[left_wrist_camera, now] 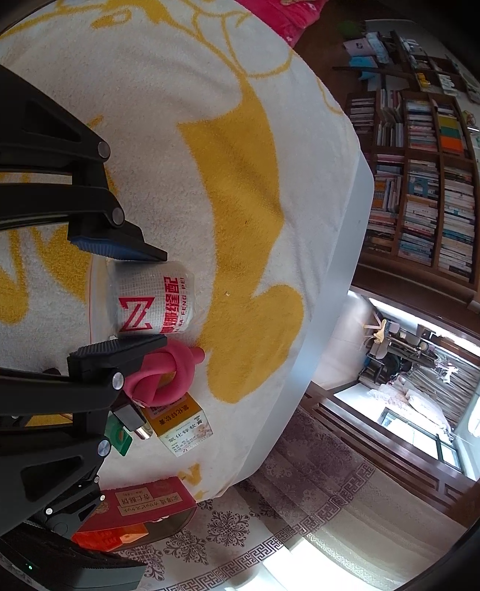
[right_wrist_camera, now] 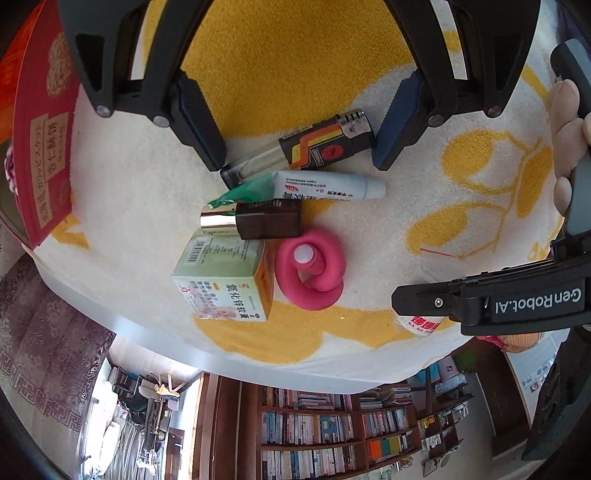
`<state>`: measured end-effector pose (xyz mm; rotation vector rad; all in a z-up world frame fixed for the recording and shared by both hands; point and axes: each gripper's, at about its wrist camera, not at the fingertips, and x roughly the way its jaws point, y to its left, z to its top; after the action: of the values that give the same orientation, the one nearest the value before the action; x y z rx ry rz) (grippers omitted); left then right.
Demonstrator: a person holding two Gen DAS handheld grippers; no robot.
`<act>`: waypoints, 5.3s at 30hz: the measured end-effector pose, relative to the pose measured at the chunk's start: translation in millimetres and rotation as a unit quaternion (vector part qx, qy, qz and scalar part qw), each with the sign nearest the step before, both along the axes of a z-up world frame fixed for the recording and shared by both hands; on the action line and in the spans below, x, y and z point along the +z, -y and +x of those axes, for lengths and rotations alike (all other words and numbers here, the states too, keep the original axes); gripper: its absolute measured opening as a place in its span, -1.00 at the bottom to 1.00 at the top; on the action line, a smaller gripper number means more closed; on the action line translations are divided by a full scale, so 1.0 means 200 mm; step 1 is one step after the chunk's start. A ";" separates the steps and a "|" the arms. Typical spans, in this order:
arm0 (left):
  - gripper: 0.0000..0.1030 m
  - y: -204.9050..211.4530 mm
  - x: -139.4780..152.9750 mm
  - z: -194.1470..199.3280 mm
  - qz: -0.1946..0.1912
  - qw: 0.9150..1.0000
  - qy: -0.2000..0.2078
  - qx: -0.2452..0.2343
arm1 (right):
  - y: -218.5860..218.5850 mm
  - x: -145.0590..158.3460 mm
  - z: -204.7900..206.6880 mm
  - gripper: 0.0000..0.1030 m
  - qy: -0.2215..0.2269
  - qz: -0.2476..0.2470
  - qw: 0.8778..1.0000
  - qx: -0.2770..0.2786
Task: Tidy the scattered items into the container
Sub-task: 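Grasp the white tape roll with left tool while right tool grasps the lighter, then carry tape roll and lighter into the red tin and open both tools, then withdraw both tools from the tin toward the pink toy and tube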
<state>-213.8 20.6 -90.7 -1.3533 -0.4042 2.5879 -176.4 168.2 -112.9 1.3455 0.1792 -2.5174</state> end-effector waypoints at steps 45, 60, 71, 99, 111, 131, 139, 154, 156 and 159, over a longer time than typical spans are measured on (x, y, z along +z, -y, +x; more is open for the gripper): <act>-0.23 -0.08 0.05 0.05 0.005 0.999 -0.012 -0.030 | -0.37 0.32 0.32 -0.52 -0.071 -0.185 0.971 -0.133; -0.23 -0.30 0.12 0.16 -0.007 0.995 -0.034 -0.097 | -0.98 0.46 0.57 -0.52 -0.153 -0.185 0.926 -0.293; -0.23 -0.66 0.19 0.22 -0.008 0.984 -0.025 -0.178 | -1.25 0.35 0.67 -0.50 -0.143 -0.150 0.902 -0.378; 0.44 -1.52 0.26 0.02 0.001 0.963 -0.024 -0.268 | -1.19 0.38 0.74 0.48 -0.170 -0.094 0.895 -0.401; 0.44 -1.18 0.28 0.05 -0.033 0.972 -0.035 -0.228 | -1.18 0.39 0.76 0.54 -0.189 -0.098 0.890 -0.402; 0.68 -0.15 0.10 -0.05 -0.063 0.997 -0.018 -0.046 | -1.02 0.36 0.72 0.55 -0.225 0.016 0.889 -0.399; 0.68 -0.01 -0.06 -0.06 -0.077 0.996 0.019 -0.032 | -0.90 0.47 0.75 0.58 -0.247 0.033 0.881 -0.402; 0.68 0.10 -0.08 -0.05 -0.050 0.998 0.037 -0.001 | -0.15 0.30 0.26 0.68 -0.076 -0.086 0.992 -0.059; 0.68 0.10 -0.08 -0.05 -0.049 0.998 0.039 0.001 | -0.07 0.25 0.22 0.68 -0.063 -0.067 0.995 -0.025; 0.68 0.10 -0.08 -0.05 -0.047 0.998 0.038 -0.001 | 0.01 0.22 0.16 0.55 -0.056 -0.037 0.998 0.004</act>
<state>-224.5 -0.3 -105.8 -1.4854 -0.2962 2.5895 -144.7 167.0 -69.6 1.1752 0.1116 -2.5673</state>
